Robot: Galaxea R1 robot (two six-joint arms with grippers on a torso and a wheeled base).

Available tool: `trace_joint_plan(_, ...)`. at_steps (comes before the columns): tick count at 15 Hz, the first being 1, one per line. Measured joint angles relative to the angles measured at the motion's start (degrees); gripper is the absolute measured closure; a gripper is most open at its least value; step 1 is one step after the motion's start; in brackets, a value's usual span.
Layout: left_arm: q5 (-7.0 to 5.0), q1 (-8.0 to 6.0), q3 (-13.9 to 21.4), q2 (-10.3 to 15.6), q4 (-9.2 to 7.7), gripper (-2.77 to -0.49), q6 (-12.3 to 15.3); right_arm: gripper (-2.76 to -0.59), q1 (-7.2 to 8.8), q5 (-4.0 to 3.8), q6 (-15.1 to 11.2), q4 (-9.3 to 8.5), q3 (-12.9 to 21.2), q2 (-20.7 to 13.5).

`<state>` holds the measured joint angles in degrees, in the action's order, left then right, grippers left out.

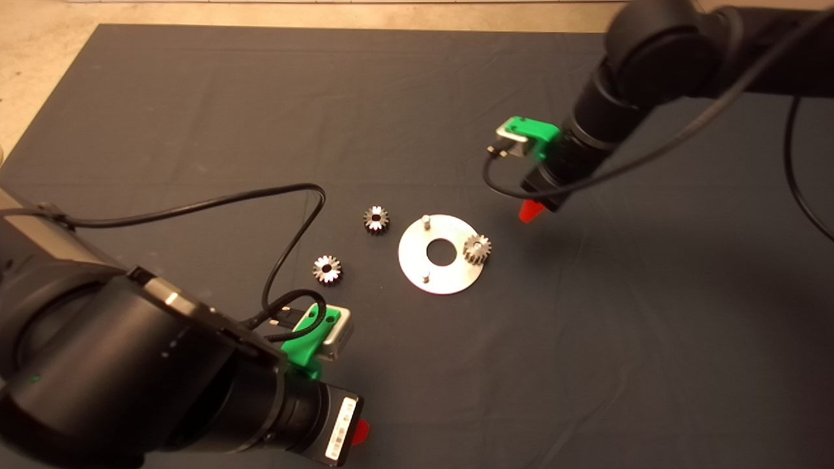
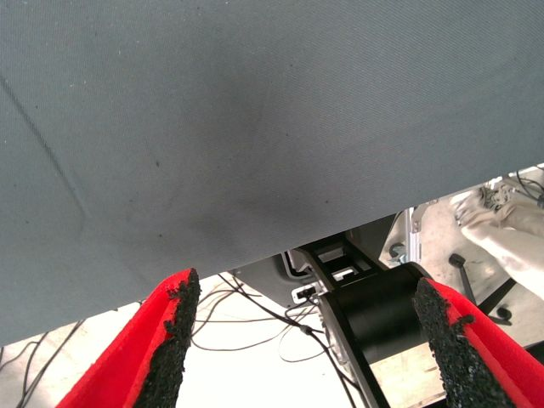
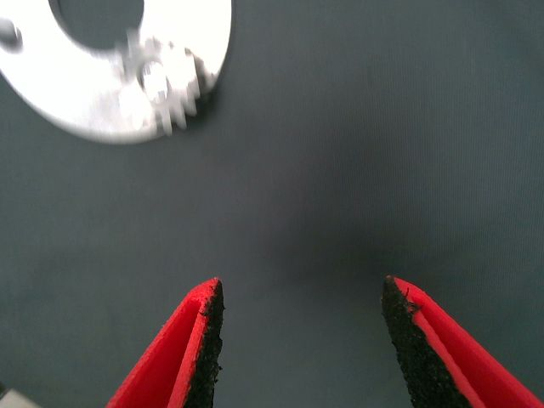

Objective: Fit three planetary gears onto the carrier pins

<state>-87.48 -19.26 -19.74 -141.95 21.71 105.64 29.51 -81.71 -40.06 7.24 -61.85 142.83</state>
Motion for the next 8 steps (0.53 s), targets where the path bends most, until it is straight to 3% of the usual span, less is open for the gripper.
trace_joint_plan(2,-0.02,0.00,0.00,-0.04,0.00,-1.78,0.56,-1.34,0.39,1.18,-2.64,-0.27,10.88,-11.18)
trace_joint_plan(5,-0.02,-0.02,0.00,-0.78,0.15,-1.78,1.01,-1.34,0.55,1.06,-8.11,-0.95,26.76,-30.16)
trace_joint_plan(6,0.07,-0.11,0.00,-1.26,0.22,-1.78,1.02,-1.34,0.59,1.02,-9.93,-1.49,30.64,-35.07)
trace_joint_plan(8,0.02,-0.13,0.00,-1.76,0.22,-1.78,0.96,-1.34,0.99,1.23,-15.24,-1.73,35.89,-41.23)
